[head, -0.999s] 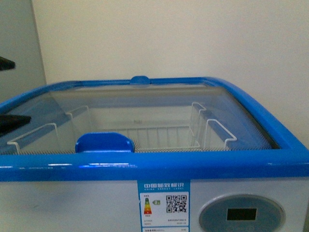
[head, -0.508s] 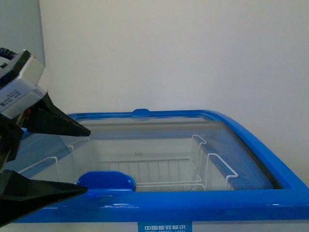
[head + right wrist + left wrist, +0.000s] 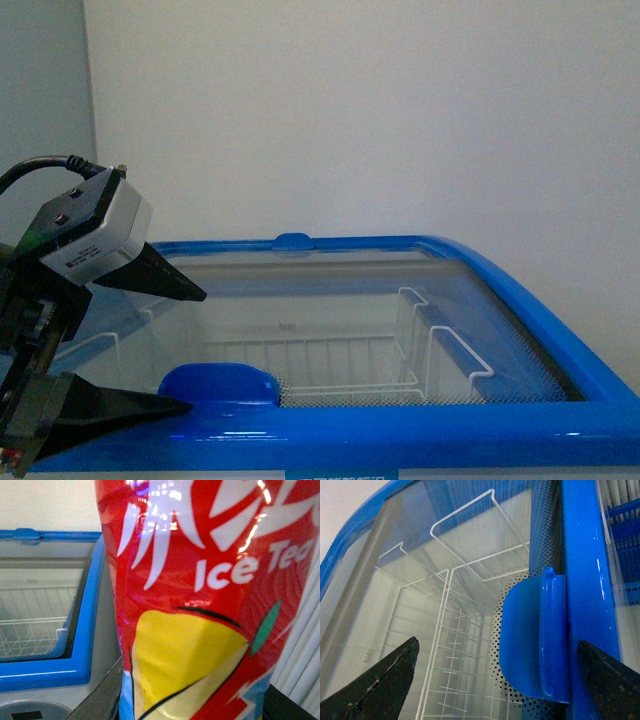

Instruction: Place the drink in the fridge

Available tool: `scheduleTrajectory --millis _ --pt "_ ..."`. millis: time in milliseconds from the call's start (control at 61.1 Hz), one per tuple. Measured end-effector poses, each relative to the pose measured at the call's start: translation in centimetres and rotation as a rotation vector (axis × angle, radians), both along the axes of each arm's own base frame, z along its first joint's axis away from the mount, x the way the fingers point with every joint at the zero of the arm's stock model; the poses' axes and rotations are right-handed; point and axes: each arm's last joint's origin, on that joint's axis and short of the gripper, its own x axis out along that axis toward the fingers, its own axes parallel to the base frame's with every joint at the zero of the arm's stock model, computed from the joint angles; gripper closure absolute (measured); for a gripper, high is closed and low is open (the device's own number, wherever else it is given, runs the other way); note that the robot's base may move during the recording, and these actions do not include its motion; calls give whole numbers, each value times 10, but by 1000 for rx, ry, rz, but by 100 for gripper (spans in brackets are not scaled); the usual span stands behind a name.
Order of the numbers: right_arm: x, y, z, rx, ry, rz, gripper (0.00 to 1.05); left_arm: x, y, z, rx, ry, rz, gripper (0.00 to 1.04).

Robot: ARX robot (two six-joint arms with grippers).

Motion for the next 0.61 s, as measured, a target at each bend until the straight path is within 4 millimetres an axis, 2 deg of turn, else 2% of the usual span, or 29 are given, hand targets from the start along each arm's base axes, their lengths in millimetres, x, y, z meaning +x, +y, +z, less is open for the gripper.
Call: scheduleTrajectory --millis 197,360,606 --pt "0 0 0 0 0 0 65 12 -9 3 19 -58 -5 8" --pt "0 0 0 0 0 0 65 24 -24 8 41 -93 -15 8" --pt "0 0 0 0 0 0 65 51 -33 26 80 -269 80 8"
